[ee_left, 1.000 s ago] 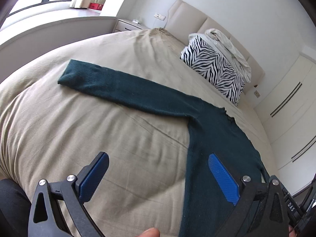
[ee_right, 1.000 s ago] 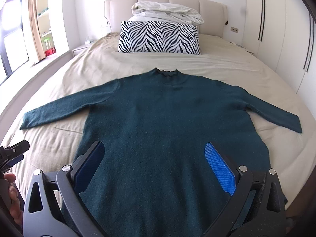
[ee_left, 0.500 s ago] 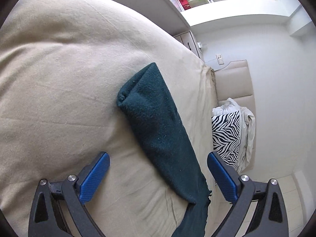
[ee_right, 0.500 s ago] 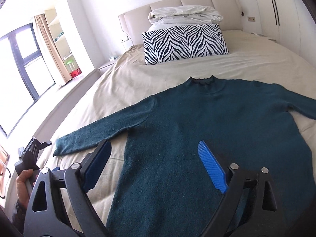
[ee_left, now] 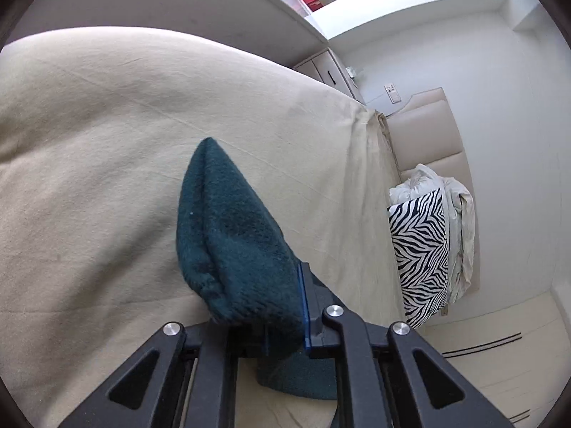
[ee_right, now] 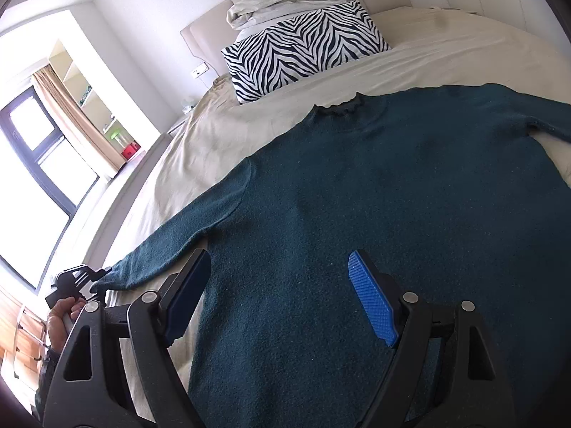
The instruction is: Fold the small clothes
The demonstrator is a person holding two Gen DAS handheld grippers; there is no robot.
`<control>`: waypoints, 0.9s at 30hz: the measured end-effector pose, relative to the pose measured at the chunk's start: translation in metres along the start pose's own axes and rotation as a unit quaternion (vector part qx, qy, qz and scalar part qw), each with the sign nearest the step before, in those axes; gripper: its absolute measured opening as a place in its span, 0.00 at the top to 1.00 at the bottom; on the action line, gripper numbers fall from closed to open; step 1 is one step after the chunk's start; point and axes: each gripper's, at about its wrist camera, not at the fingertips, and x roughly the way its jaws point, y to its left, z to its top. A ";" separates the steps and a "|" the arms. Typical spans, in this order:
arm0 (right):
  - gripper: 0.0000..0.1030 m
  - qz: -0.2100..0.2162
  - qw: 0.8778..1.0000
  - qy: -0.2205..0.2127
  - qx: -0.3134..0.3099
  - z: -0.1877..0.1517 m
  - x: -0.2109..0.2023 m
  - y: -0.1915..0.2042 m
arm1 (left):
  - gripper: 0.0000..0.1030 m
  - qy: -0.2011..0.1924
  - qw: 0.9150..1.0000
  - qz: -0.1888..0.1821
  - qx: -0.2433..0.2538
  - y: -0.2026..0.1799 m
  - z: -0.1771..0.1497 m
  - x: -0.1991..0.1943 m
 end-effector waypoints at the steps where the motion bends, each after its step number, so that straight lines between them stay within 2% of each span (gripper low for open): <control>1: 0.23 0.001 1.000 -0.003 0.008 0.001 -0.001 -0.008 | 0.89 0.006 0.999 -0.005 0.032 -0.023 -0.011 0.003; 4: 0.23 -0.002 0.999 -0.014 0.033 0.006 -0.007 -0.035 | 0.91 0.036 0.991 -0.026 0.125 -0.102 -0.069 0.019; 6: 0.23 -0.007 0.999 -0.022 0.049 0.009 -0.014 -0.054 | 0.91 0.054 0.979 -0.038 0.191 -0.151 -0.122 0.031; 10: 0.23 -0.020 0.996 -0.037 0.077 0.012 -0.029 -0.096 | 0.91 0.111 0.947 -0.061 0.296 -0.225 -0.243 0.071; 13: 0.23 -0.031 0.993 -0.041 0.102 0.013 -0.037 -0.132 | 0.89 0.171 0.917 -0.061 0.354 -0.250 -0.332 0.112; 14: 0.23 -0.035 0.992 -0.041 0.111 0.013 -0.038 -0.143 | 0.78 0.190 0.907 -0.059 0.371 -0.252 -0.358 0.125; 15: 0.23 -0.040 0.991 -0.041 0.119 0.013 -0.040 -0.154 | 0.61 0.209 0.897 -0.055 0.385 -0.253 -0.380 0.136; 16: 0.23 -0.045 0.990 -0.041 0.125 0.012 -0.042 -0.165 | 0.52 0.225 0.890 -0.044 0.395 -0.251 -0.396 0.144; 17: 0.23 -0.050 0.990 -0.038 0.129 0.013 -0.044 -0.176 | 0.37 0.233 0.885 -0.031 0.401 -0.247 -0.408 0.147; 20: 0.23 -0.061 0.988 -0.022 0.141 0.015 -0.039 -0.202 | 0.21 0.222 0.885 -0.039 0.407 -0.234 -0.409 0.131; 23: 0.23 -0.055 0.989 -0.009 0.140 0.024 -0.026 -0.214 | 0.10 0.184 0.888 -0.048 0.420 -0.220 -0.386 0.099; 25: 0.23 -0.042 0.990 -0.003 0.132 0.035 -0.012 -0.210 | 0.09 0.158 0.895 -0.061 0.412 -0.207 -0.363 0.080; 27: 0.23 -0.019 0.992 0.005 0.122 0.049 0.006 -0.195 | 0.10 0.139 0.909 -0.055 0.388 -0.191 -0.341 0.065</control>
